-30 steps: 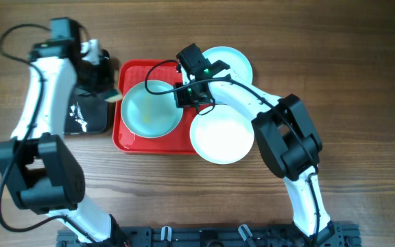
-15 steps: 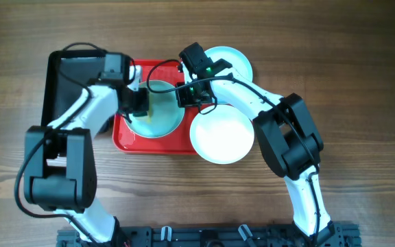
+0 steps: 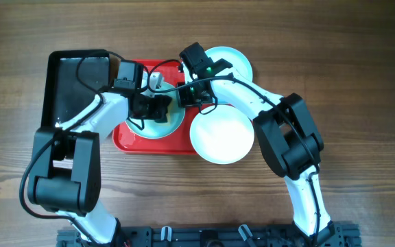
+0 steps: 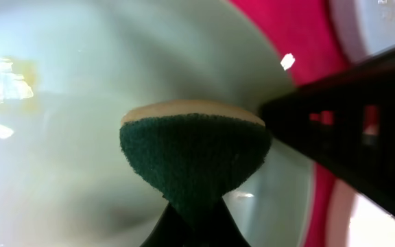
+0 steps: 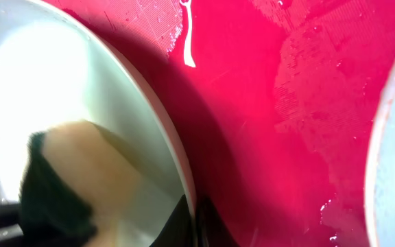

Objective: Clean dirty plates on tray and stack at the side
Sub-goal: 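Scrub the pale plate with the sponge while the right gripper holds it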

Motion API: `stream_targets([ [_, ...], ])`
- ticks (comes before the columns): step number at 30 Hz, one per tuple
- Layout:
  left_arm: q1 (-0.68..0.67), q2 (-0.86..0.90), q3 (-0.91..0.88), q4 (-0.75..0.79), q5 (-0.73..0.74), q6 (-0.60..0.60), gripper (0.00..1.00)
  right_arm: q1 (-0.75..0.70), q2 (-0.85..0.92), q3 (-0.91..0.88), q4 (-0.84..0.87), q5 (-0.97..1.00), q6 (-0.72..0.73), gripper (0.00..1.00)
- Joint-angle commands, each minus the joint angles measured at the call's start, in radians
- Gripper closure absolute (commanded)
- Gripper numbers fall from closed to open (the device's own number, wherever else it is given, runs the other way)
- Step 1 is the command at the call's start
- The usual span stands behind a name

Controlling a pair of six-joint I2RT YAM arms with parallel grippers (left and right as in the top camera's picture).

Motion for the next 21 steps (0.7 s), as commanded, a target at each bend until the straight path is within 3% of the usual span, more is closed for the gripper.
stream_targets([
  [1,0.004,0.012,-0.008,0.010,-0.071,-0.089,0.96,-0.002,0.028,0.008,-0.001,-0.010,-0.009,0.96],
  [8,0.040,0.012,-0.008,0.039,-0.589,-0.224,0.96,-0.002,0.028,0.008,-0.001,-0.010,-0.002,0.96],
  [11,0.043,0.012,-0.008,0.085,-0.723,-0.222,0.96,-0.002,0.028,0.008,-0.002,-0.010,-0.002,0.96],
  [15,0.037,0.012,-0.008,0.069,-0.705,-0.218,0.96,-0.002,0.028,0.008,-0.001,-0.010,-0.002,0.96],
  [21,0.013,0.012,-0.008,-0.133,-0.415,-0.170,0.96,-0.002,0.028,0.008,-0.001,-0.009,-0.002,0.96],
])
